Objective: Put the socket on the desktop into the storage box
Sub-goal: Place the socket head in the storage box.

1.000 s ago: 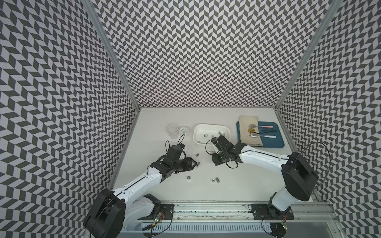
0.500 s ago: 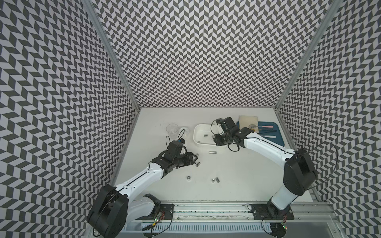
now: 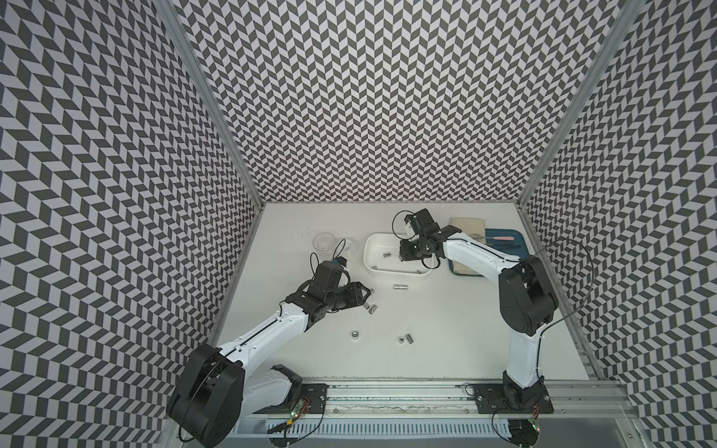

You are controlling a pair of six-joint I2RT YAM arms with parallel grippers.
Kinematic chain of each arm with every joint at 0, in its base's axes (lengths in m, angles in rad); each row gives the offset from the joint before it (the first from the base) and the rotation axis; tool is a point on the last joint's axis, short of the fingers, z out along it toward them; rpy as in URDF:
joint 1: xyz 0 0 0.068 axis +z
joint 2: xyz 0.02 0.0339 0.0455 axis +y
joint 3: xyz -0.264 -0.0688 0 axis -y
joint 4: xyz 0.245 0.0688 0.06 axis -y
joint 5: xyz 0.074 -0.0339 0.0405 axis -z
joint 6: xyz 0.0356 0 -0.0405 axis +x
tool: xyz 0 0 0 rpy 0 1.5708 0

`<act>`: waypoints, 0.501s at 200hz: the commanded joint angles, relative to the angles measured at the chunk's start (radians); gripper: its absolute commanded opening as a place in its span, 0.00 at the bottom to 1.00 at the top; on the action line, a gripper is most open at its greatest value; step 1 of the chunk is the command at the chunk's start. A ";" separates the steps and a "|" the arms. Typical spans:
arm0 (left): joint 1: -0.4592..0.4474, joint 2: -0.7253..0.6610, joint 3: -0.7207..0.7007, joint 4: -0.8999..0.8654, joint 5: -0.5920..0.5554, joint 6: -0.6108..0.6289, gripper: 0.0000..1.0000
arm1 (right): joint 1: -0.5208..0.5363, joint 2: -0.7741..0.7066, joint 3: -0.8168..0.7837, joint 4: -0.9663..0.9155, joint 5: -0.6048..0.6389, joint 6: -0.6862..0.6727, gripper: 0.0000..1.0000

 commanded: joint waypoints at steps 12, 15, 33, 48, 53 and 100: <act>0.007 -0.004 0.005 0.025 0.003 0.017 0.49 | -0.013 0.071 0.058 0.033 -0.032 0.018 0.22; 0.008 -0.005 0.003 0.026 0.003 0.017 0.49 | -0.016 0.077 0.062 0.034 -0.032 0.019 0.22; 0.009 -0.007 -0.004 0.027 0.006 0.015 0.49 | -0.032 0.115 0.086 0.039 -0.055 0.029 0.23; 0.009 -0.010 -0.009 0.029 0.006 0.012 0.49 | -0.046 0.133 0.087 0.061 -0.084 0.041 0.23; 0.010 -0.010 -0.010 0.029 0.005 0.012 0.49 | -0.051 0.139 0.088 0.067 -0.092 0.042 0.23; 0.012 -0.015 -0.017 0.025 -0.001 0.009 0.49 | -0.076 0.173 0.089 0.104 -0.131 0.066 0.26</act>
